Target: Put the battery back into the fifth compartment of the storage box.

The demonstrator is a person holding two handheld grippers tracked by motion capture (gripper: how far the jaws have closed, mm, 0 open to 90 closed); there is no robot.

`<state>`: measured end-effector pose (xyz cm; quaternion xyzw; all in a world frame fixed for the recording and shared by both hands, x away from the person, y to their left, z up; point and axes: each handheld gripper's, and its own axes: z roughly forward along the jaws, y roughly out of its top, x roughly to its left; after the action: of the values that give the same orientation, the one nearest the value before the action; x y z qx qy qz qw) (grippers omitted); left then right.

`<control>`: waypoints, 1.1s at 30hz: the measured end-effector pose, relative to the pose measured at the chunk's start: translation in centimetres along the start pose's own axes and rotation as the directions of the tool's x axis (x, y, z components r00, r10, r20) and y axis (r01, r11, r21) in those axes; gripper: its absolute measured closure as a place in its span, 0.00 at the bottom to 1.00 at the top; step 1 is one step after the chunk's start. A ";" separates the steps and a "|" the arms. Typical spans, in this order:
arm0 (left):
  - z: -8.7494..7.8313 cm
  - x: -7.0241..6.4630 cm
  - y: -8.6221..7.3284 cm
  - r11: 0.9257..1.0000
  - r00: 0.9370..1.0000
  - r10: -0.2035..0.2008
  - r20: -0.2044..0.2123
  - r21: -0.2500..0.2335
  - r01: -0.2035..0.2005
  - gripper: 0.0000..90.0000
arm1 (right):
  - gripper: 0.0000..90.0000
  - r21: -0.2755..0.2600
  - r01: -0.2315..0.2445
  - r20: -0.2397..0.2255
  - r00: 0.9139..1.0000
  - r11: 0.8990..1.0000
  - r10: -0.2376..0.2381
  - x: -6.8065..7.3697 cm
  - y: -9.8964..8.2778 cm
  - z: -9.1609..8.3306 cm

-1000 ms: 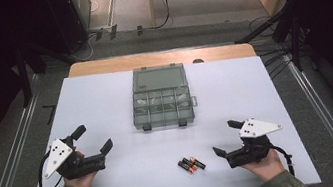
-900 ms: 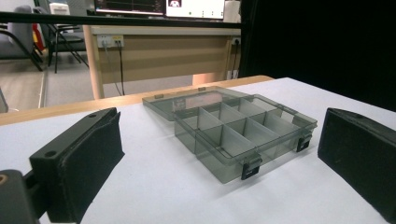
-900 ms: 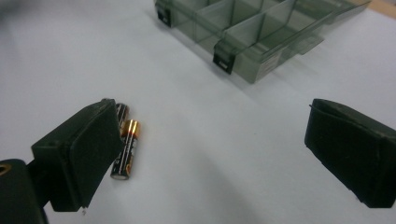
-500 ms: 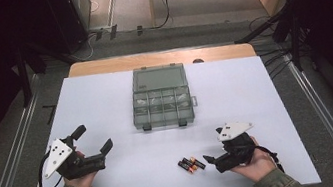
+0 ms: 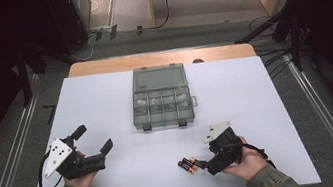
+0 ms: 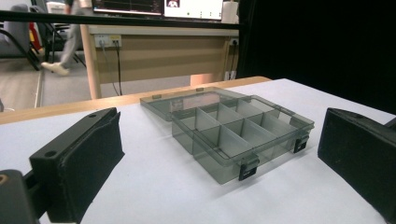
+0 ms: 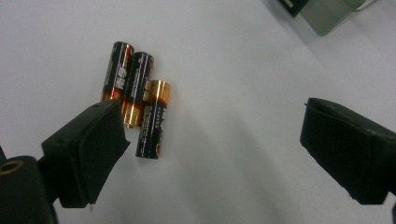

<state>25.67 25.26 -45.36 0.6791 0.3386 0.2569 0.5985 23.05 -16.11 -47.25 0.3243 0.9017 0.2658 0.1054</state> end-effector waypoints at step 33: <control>0.0 0.1 0.0 1.000 1.000 -0.003 0.005 0.002 0.003 0.00 | 0.75 0.274 0.060 -0.111 0.993 0.960 -0.031 1.3 2.2 1.9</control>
<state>25.76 25.36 -45.35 0.6798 0.3385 0.2538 0.5991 23.88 -13.10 -47.68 0.3006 0.9415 0.1513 0.0174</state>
